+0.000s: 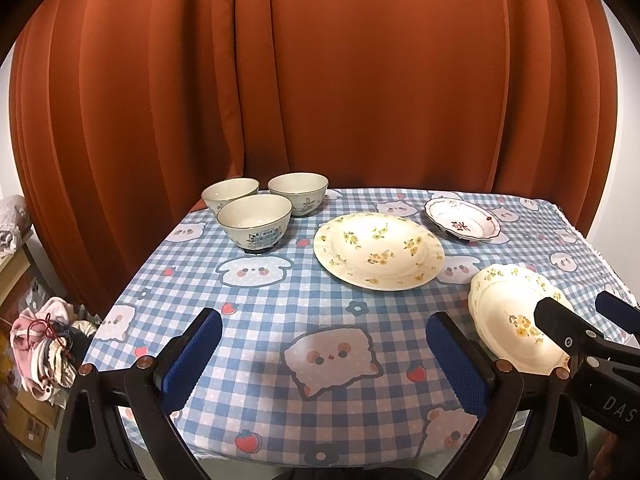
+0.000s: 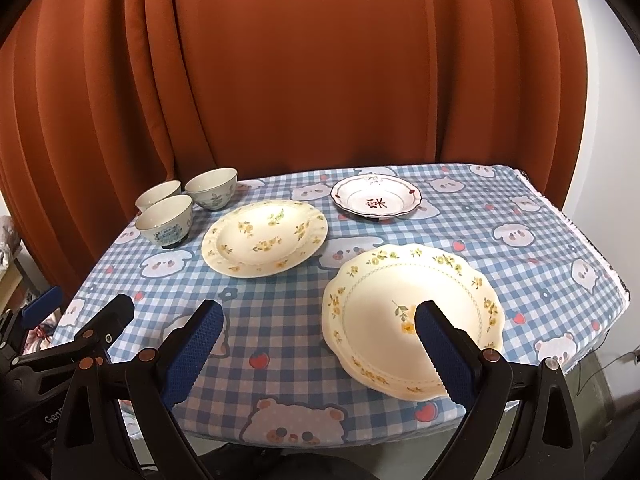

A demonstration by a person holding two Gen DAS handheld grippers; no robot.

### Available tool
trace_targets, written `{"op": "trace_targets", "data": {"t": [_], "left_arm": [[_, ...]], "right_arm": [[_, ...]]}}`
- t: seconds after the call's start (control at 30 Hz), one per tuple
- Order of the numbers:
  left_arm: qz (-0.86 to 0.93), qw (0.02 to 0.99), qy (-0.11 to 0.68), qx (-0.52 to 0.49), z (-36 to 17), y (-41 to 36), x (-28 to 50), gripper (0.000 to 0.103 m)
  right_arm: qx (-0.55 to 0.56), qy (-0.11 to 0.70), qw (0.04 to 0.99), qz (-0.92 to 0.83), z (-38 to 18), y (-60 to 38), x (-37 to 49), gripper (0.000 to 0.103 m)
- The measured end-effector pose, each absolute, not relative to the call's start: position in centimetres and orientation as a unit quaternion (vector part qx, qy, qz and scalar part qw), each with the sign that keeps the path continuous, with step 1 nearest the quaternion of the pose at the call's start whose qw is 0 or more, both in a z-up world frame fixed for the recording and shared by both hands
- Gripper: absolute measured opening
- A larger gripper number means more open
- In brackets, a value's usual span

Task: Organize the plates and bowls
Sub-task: 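Hold the yellow-floral deep plate by its rim in the right tool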

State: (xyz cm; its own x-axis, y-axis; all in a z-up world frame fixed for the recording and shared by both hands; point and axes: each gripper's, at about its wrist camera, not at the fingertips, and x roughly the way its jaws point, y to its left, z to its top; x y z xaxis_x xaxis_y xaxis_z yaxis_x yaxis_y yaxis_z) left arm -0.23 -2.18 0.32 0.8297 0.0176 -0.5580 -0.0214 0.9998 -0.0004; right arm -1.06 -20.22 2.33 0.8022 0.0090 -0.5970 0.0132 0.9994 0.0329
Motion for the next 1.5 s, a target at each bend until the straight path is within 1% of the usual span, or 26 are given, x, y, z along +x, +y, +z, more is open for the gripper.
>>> {"op": "trace_targets", "data": {"t": [0.8, 1.5], "left_arm": [[0.006, 0.954, 0.298, -0.003, 0.2, -3.1, -0.2, 0.102], [-0.031, 0.946, 0.321, 0.004, 1.5, 0.6, 4.8, 0.101]], "right_arm": [[0.02, 0.32, 0.947, -0.007, 2.1, -20.9, -1.3, 0.098], [0.027, 0.337, 0.939, -0.059, 3.3, -17.4, 1.7, 0.098]]}}
